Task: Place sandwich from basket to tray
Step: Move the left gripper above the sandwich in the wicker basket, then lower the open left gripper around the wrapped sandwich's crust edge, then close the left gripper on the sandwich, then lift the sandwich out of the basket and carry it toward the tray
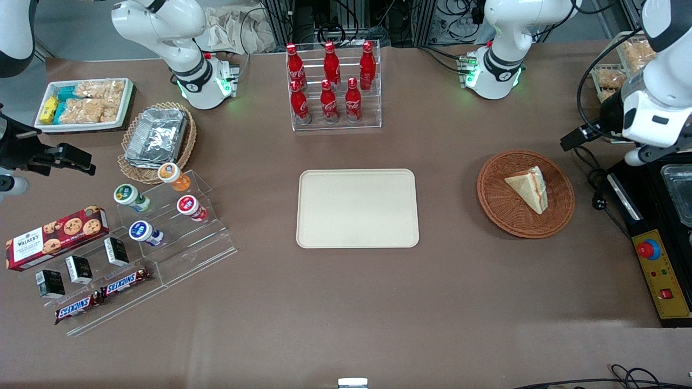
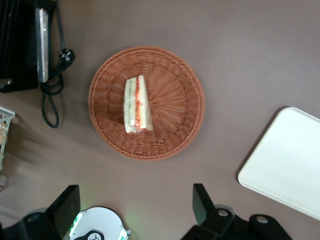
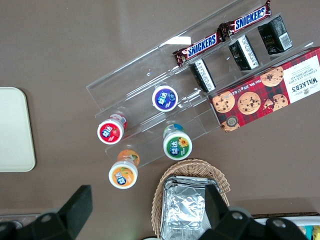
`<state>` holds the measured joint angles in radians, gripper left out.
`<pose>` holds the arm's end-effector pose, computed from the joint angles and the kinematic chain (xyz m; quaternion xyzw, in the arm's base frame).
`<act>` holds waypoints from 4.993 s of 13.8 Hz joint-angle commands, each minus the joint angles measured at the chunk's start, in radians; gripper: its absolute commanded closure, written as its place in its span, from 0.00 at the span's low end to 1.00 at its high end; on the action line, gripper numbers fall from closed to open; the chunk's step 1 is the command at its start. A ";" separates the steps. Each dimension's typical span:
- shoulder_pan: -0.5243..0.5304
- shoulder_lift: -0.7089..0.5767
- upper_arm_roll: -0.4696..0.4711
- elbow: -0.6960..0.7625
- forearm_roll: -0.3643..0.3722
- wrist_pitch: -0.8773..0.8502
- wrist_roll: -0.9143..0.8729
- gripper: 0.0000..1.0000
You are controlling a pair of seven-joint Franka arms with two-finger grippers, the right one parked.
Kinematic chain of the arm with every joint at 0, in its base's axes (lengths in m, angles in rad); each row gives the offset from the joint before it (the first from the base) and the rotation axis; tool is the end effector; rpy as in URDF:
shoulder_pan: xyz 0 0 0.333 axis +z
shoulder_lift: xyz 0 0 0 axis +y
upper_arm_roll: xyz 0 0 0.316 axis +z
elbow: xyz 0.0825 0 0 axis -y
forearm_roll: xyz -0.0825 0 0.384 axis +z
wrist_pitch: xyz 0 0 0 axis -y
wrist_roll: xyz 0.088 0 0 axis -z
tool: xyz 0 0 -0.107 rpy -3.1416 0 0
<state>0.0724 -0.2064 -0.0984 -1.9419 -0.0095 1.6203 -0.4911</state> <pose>0.4834 -0.0171 0.5607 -0.9709 -0.2321 0.0548 0.0199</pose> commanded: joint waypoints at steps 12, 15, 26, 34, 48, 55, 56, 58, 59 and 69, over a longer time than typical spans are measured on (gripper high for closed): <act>0.049 -0.140 -0.012 -0.480 0.042 0.438 -0.165 0.00; 0.076 -0.122 -0.014 -0.557 0.042 0.559 -0.164 0.00; 0.096 0.047 -0.014 -0.646 0.042 0.806 -0.175 0.00; 0.095 0.148 -0.015 -0.664 0.042 0.921 -0.185 0.00; 0.093 0.220 -0.015 -0.664 0.042 0.997 -0.196 0.78; 0.084 0.050 -0.046 -0.615 0.042 0.789 -0.210 1.00; 0.084 0.023 -0.055 -0.586 0.040 0.727 -0.207 1.00; 0.083 -0.017 -0.060 -0.517 0.039 0.606 -0.169 1.00; 0.083 -0.033 -0.060 -0.484 0.030 0.566 -0.106 1.00; -0.177 -0.002 -0.057 -0.144 -0.027 0.268 0.016 1.00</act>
<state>-0.0641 -0.2330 -0.1635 -2.1355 -0.0069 1.9136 -0.4868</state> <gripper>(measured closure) 0.837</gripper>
